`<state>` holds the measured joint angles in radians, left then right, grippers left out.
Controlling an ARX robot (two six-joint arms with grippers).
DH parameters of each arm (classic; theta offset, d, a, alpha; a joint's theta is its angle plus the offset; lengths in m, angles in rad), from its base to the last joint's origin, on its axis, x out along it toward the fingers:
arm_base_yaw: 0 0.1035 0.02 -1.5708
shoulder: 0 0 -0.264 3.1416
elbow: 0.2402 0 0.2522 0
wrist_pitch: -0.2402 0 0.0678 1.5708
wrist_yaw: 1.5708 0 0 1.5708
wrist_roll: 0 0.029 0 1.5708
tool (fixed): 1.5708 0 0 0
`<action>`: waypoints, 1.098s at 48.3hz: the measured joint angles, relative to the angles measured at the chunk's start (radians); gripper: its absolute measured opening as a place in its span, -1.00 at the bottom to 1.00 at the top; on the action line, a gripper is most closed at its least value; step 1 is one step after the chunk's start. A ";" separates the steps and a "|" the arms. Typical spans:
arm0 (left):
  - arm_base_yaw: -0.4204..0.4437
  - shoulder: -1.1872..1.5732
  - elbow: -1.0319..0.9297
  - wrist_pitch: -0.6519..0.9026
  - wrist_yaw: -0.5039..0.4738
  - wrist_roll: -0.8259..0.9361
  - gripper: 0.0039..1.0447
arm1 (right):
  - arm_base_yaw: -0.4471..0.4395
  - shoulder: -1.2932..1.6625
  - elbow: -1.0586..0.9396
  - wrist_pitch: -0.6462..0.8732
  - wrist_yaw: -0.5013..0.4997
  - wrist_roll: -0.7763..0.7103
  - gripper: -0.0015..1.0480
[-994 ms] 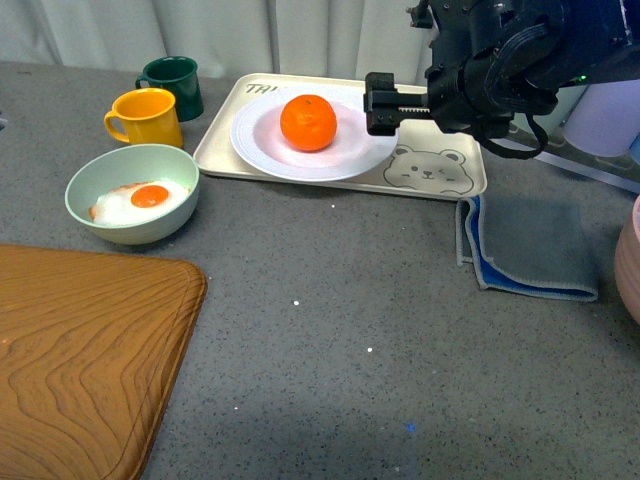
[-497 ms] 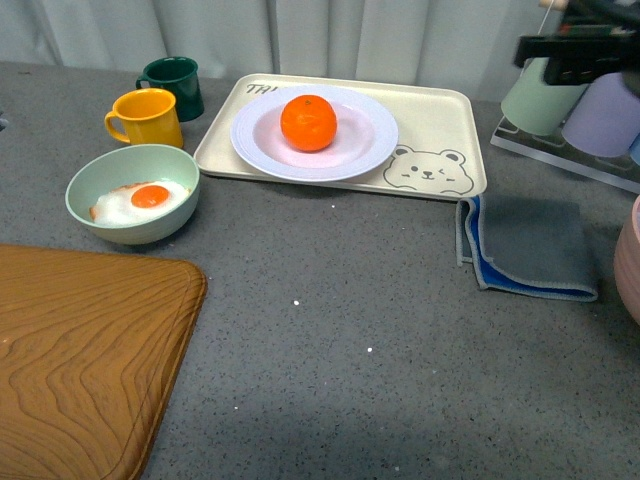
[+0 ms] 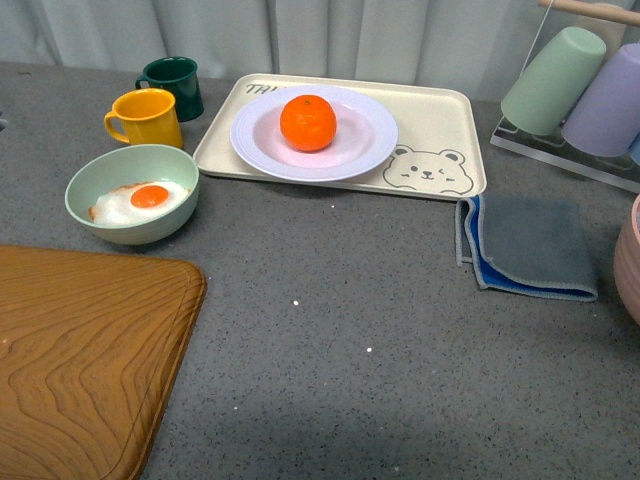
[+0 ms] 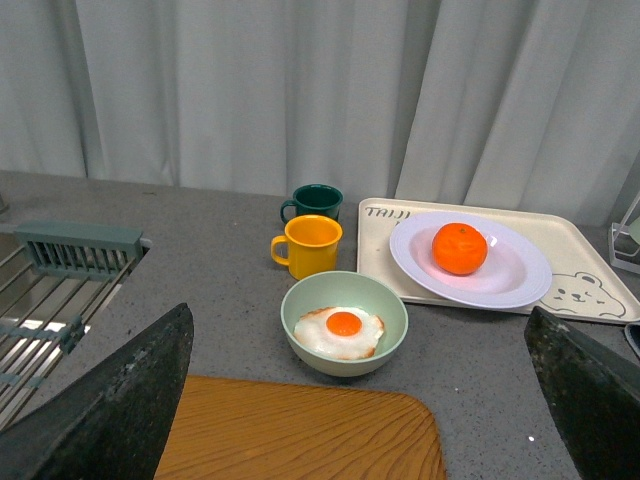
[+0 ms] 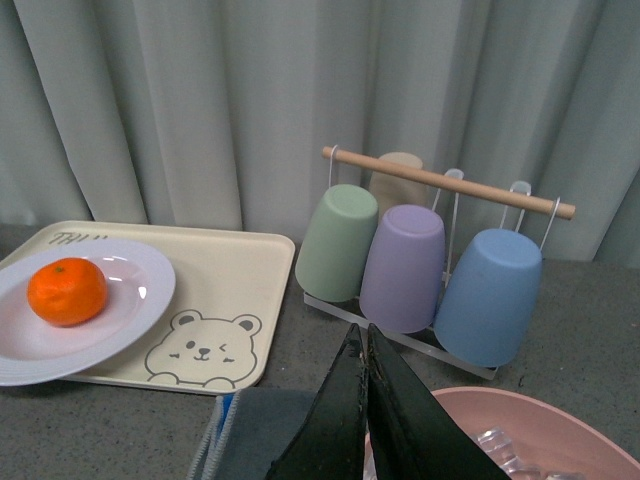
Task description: Place orange and plate with both arms
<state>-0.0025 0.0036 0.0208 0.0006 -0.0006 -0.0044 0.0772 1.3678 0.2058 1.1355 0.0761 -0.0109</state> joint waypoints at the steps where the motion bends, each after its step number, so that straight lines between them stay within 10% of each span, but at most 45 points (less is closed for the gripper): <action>1: 0.000 0.000 0.000 0.000 0.000 0.000 0.88 | -0.003 -0.031 -0.013 -0.010 -0.003 0.000 -0.98; 53: 0.000 0.000 0.000 0.000 0.000 0.000 0.88 | -0.075 -0.875 -0.201 -0.647 -0.074 0.000 -0.98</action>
<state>-0.0025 0.0032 0.0208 0.0006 -0.0006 -0.0044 0.0021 0.4931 0.0051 0.4885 0.0017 -0.0105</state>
